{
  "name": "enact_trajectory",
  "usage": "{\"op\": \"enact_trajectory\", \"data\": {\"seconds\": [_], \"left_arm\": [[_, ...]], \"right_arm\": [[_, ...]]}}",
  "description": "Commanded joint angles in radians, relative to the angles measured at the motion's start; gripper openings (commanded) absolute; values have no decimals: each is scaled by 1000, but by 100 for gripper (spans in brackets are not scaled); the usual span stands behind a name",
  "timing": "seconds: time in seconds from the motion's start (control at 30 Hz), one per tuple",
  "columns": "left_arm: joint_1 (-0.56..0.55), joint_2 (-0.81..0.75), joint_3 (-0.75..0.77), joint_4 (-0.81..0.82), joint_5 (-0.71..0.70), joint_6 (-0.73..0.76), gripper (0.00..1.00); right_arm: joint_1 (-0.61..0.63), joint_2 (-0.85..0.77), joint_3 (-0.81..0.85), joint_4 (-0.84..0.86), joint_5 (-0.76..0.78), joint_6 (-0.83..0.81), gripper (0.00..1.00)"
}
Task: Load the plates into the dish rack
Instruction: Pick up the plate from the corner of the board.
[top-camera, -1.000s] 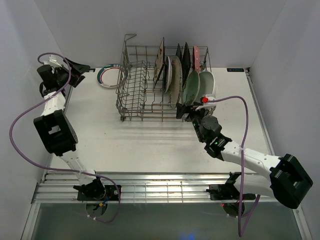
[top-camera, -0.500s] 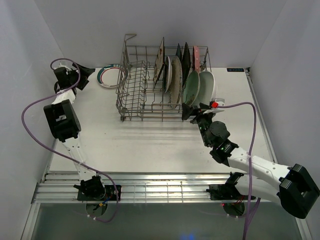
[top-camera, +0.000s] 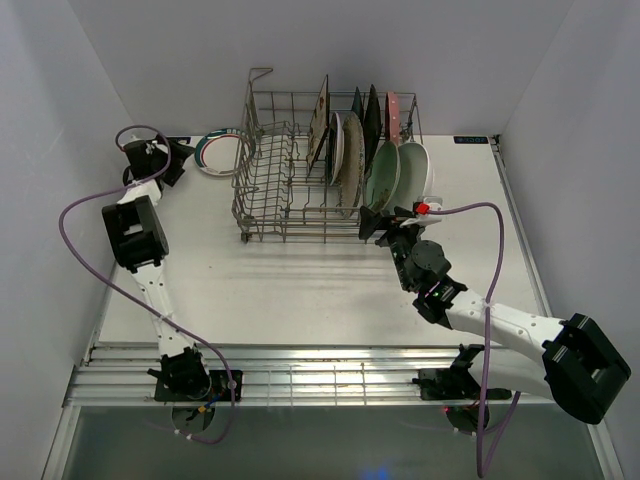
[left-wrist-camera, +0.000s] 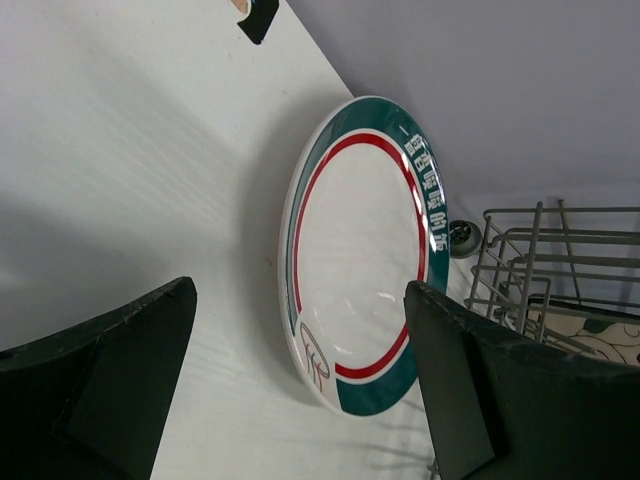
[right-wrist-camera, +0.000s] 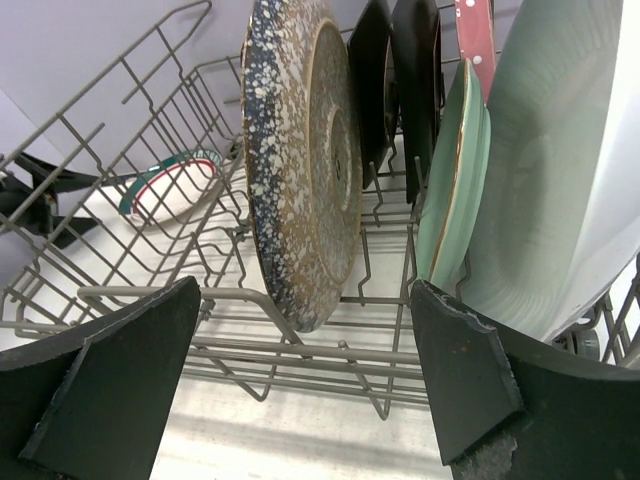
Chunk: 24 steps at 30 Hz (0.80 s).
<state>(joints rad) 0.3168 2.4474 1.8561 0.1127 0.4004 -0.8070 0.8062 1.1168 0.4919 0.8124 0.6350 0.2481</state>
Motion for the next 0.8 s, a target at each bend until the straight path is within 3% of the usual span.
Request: {"op": "enact_trajectory", "data": {"seconds": [0.0,0.33,0.77], "left_arm": [[-13,19,90,-5,0,-4,95],[-45,94,190,-47,8,2,93],[-90,121,204,-61,35,-11,86]], "right_arm": [[2,-5,8,93,20,25,91],[1,-2,-18,142,29,42,91],[1,-29,-70,198,60,42,92]]}}
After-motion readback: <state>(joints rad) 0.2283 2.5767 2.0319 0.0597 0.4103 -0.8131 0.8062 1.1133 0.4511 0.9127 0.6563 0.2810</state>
